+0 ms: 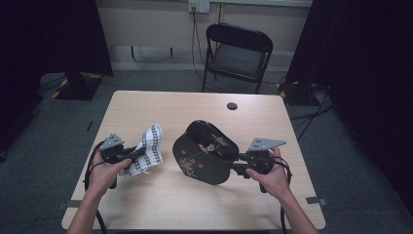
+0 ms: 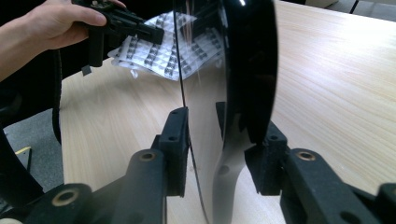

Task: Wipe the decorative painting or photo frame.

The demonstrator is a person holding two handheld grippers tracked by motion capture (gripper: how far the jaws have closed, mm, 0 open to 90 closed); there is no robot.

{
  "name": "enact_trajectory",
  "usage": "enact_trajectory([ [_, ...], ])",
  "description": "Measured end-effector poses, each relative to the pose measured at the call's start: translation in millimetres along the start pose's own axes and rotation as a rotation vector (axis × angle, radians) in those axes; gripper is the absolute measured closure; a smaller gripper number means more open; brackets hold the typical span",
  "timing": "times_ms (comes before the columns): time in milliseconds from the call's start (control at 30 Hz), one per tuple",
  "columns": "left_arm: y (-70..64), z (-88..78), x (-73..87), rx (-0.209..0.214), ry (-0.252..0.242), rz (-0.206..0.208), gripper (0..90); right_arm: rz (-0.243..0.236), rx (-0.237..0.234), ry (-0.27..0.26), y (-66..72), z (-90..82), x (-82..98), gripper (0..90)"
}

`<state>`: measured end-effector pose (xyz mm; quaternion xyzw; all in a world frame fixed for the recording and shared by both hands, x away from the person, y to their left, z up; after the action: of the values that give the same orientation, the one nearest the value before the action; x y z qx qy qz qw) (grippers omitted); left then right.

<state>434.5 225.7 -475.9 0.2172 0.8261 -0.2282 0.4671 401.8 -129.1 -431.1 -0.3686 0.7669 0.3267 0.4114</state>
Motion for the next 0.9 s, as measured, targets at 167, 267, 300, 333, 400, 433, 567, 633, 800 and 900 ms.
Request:
enact_trajectory([
  [167, -2.5, -8.4, -12.2, -0.009, -0.046, 0.023, 78.2, 0.003, -0.006, 0.009, 1.3, 1.8, 2.1, 68.5],
  [267, -5.5, -12.0, -17.5, 0.001, -0.057, 0.026, 77.8, 0.0, -0.01, 0.014, 2.3, 1.7, 2.5, 71.6],
  [300, -6.3, -13.2, -19.3, 0.002, -0.065, 0.031, 77.8, 0.001, -0.016, 0.018, 2.8, 1.5, 2.7, 71.8],
  [333, -7.9, -14.0, -20.5, 0.008, -0.069, 0.028, 78.0, -0.005, -0.019, 0.025, 3.4, 1.0, 2.7, 71.9],
  [400, -12.0, -14.9, -22.6, 0.021, -0.074, 0.033, 78.2, -0.009, -0.032, 0.033, 4.6, -1.1, 1.7, 71.8],
  [433, -14.1, -14.8, -23.7, 0.028, -0.072, 0.036, 78.2, -0.009, -0.034, 0.025, 4.6, -2.7, 0.1, 71.1],
  [567, -27.6, -14.1, -31.4, 0.072, -0.091, 0.033, 78.5, -0.006, -0.022, -0.005, 4.5, -3.8, -4.6, 65.4],
  [633, -34.2, -14.1, -37.3, 0.056, -0.115, 0.045, 78.4, -0.02, -0.003, -0.012, 3.4, -2.1, -5.9, 65.2],
  [800, -52.7, -12.3, -48.5, 0.094, -0.14, 0.076, 78.2, -0.012, -0.002, -0.018, 3.7, 3.9, -6.2, 65.1],
  [900, -57.3, -12.2, -51.6, 0.112, -0.152, 0.081, 78.1, -0.014, -0.008, -0.016, 5.5, 6.3, -5.0, 72.5],
])
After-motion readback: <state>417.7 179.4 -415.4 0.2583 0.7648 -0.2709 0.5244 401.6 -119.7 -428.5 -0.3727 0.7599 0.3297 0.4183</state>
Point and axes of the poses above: each handheld gripper's, and its own axes: z roughly forward along the jaws, x roughly out of its underside, y roughly to its left, the point moved 7 cm from there along z, roughly forward along the jaws, and after that the axes turned 1 degree about x, right-handed, at the moved point
